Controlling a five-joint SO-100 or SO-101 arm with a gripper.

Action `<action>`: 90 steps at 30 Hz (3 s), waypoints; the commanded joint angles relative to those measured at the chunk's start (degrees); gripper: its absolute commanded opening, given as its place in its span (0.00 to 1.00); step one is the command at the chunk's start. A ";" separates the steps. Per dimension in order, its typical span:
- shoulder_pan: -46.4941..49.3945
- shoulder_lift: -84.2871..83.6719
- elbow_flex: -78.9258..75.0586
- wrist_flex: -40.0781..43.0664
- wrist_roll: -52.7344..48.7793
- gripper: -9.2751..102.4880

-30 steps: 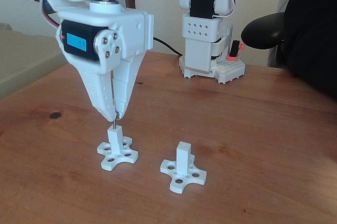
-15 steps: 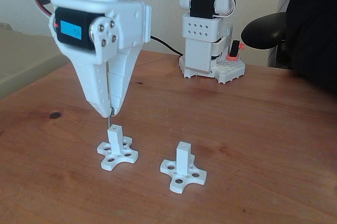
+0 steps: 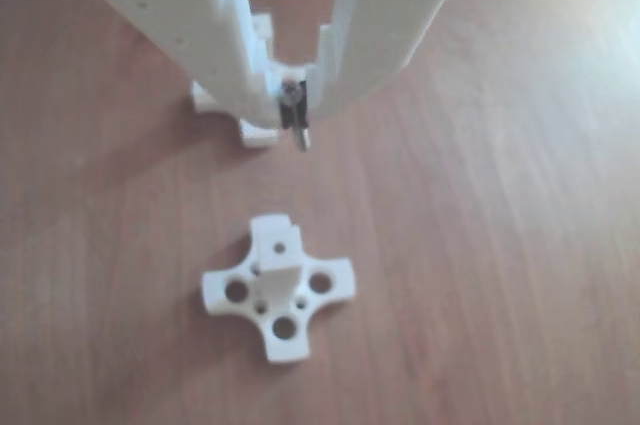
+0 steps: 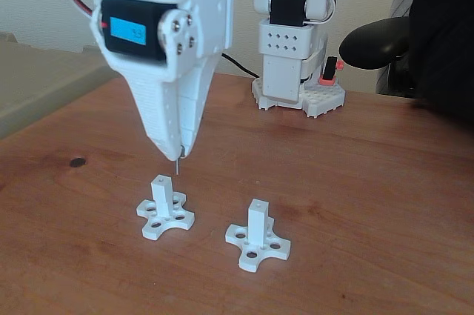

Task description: Grab the screw and set it in the hole.

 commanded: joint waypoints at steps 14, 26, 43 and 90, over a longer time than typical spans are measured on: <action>-9.32 8.26 -2.90 1.49 3.25 0.04; -11.34 6.77 -0.97 0.35 4.04 0.04; -12.83 5.71 1.85 -0.79 4.48 0.04; -13.36 1.67 3.87 -3.08 4.83 0.04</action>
